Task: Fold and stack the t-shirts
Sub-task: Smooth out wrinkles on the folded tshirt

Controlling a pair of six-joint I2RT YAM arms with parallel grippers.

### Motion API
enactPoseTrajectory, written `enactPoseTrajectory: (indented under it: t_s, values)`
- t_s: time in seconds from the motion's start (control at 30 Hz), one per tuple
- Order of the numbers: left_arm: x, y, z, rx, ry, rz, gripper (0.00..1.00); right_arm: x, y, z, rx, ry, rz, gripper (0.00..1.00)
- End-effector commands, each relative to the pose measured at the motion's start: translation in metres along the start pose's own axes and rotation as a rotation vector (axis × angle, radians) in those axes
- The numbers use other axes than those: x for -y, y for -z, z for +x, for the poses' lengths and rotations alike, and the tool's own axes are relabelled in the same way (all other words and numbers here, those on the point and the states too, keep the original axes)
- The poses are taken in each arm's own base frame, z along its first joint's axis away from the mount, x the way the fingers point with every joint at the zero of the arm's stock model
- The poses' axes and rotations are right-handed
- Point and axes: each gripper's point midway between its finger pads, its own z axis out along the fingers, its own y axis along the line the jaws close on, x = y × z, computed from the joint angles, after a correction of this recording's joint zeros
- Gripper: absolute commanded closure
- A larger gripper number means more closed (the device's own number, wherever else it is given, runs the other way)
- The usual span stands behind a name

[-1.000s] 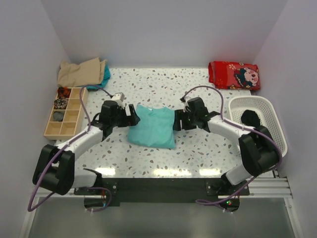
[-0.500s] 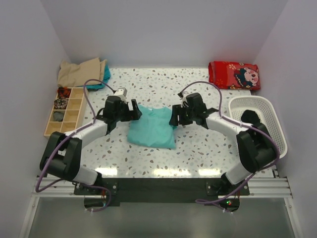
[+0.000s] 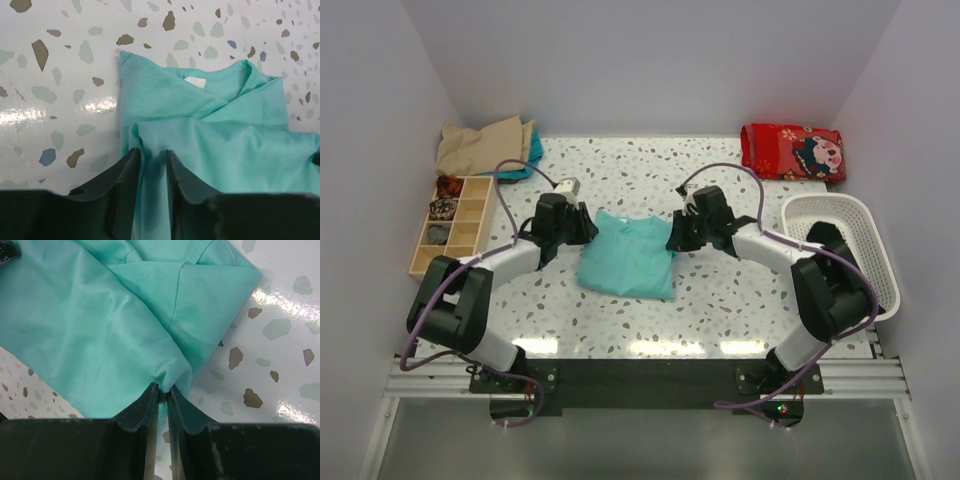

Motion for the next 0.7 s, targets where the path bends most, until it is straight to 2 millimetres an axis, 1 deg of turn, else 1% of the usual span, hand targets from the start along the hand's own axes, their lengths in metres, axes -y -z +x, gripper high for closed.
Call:
enactPoseTrajectory:
  t_s: [0.0,0.03,0.13,0.27,0.3,0.33,0.4,0.43,0.47,0.53,0.6,0.67]
  values:
    - [0.009,-0.006,-0.031,0.089,-0.036,0.026,0.76,-0.017,0.011,-0.034,0.097,0.061,-0.048,0.85]
    - [0.009,-0.006,-0.032,0.090,-0.036,0.023,0.83,-0.018,0.012,-0.036,0.101,0.065,-0.050,0.85]
    - [0.009,-0.007,-0.032,0.088,-0.044,0.024,0.86,-0.019,0.017,-0.039,0.117,0.076,-0.052,0.86]
    - [0.007,-0.007,-0.029,0.081,-0.050,0.021,0.87,-0.020,0.020,-0.041,0.123,0.082,-0.052,0.86]
    - [0.007,-0.007,-0.027,0.077,-0.054,0.023,0.89,-0.021,0.020,-0.041,0.123,0.084,-0.055,0.86]
    - [0.006,-0.007,-0.026,0.077,-0.053,0.022,0.96,-0.021,0.019,-0.040,0.121,0.082,-0.056,0.87]
    - [0.006,-0.007,-0.026,0.084,-0.051,0.024,0.97,-0.021,0.019,-0.040,0.119,0.080,-0.054,0.87]
    - [0.007,-0.007,-0.026,0.082,-0.051,0.025,1.00,-0.021,0.020,-0.041,0.121,0.081,-0.056,0.88]
    - [0.007,-0.007,-0.027,0.082,-0.052,0.027,1.00,-0.023,0.021,-0.042,0.125,0.083,-0.063,0.88]
    - [0.012,-0.003,-0.035,0.096,-0.054,0.043,1.00,-0.025,0.024,-0.044,0.132,0.089,-0.064,0.89]
    - [0.021,0.005,-0.048,0.123,-0.062,0.067,1.00,-0.026,0.030,-0.049,0.145,0.099,-0.060,0.89]
    - [0.028,0.012,-0.057,0.147,-0.069,0.087,1.00,-0.027,0.035,-0.052,0.158,0.108,-0.058,0.90]
